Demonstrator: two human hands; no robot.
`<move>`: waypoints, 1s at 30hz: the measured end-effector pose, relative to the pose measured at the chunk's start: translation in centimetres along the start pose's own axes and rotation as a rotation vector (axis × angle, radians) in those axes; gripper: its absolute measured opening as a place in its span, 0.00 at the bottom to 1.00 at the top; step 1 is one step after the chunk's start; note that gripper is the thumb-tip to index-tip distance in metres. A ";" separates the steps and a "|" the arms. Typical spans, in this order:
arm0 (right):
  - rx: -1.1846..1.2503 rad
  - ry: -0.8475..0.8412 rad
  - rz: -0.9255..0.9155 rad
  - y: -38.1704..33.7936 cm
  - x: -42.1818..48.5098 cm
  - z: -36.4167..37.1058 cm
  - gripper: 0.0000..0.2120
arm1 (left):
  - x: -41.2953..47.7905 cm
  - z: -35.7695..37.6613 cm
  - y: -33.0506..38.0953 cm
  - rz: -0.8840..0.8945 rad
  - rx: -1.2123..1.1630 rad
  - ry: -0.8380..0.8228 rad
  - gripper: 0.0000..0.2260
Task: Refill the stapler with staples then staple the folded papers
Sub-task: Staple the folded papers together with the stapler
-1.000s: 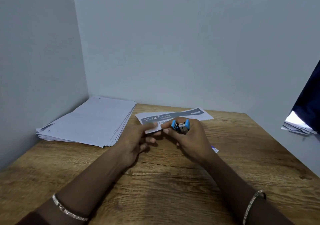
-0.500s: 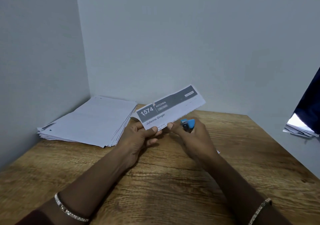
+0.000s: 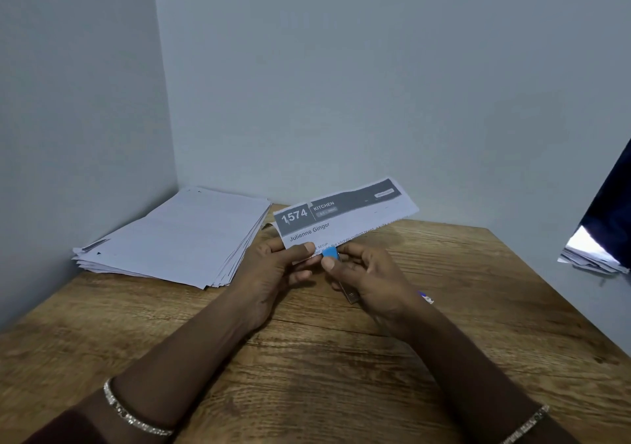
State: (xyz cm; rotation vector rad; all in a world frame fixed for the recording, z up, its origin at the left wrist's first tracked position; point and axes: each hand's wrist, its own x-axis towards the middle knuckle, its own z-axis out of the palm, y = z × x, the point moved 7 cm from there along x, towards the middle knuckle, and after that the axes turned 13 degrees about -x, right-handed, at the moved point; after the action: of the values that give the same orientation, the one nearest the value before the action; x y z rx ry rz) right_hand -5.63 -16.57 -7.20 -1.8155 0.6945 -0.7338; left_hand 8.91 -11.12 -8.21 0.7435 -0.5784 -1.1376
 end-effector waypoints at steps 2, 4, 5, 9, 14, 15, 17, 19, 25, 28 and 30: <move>0.061 0.018 -0.008 0.0 0.2 -0.1 0.21 | 0.0 0.0 0.1 0.023 0.004 -0.002 0.12; 0.141 0.047 -0.013 -0.2 0.3 -0.3 0.23 | 0.0 0.2 0.2 0.052 0.024 -0.015 0.12; 0.176 0.064 -0.012 -0.2 0.4 -0.5 0.24 | 0.0 0.3 0.2 0.066 0.035 -0.023 0.12; 0.261 0.072 -0.014 -0.2 0.4 -0.6 0.23 | -0.2 0.6 0.6 0.133 0.074 -0.055 0.12; 0.328 0.103 -0.030 -0.4 0.4 -0.6 0.23 | -0.5 1.0 0.9 0.190 0.133 -0.090 0.13; 0.351 0.106 -0.031 -0.4 0.3 -0.7 0.24 | -0.6 1.1 1.0 0.196 0.143 -0.098 0.13; 0.389 0.101 -0.030 -0.4 0.3 -0.6 0.24 | -0.7 1.2 1.0 0.207 0.152 -0.114 0.14; 0.404 0.095 -0.029 -0.4 0.3 -0.7 0.23 | -0.8 1.4 1.0 0.207 0.140 -0.129 0.14; 0.370 0.106 -0.022 -0.2 0.3 -1.0 0.24 | -0.9 1.8 0.9 0.202 0.127 -0.144 0.13; 0.344 0.134 -0.017 0.0 0.4 -1.2 0.25 | -0.8 1.8 0.7 0.193 0.115 -0.155 0.13; 0.317 0.151 -0.012 0.2 0.5 -1.4 0.23 | -0.6 1.8 0.6 0.192 0.097 -0.167 0.15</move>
State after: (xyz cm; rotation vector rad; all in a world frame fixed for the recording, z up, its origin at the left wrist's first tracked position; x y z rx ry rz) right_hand -6.39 -17.83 -6.88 -1.4880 0.6261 -0.9398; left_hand 7.72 -10.79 -6.63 0.6640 -0.8334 -1.0043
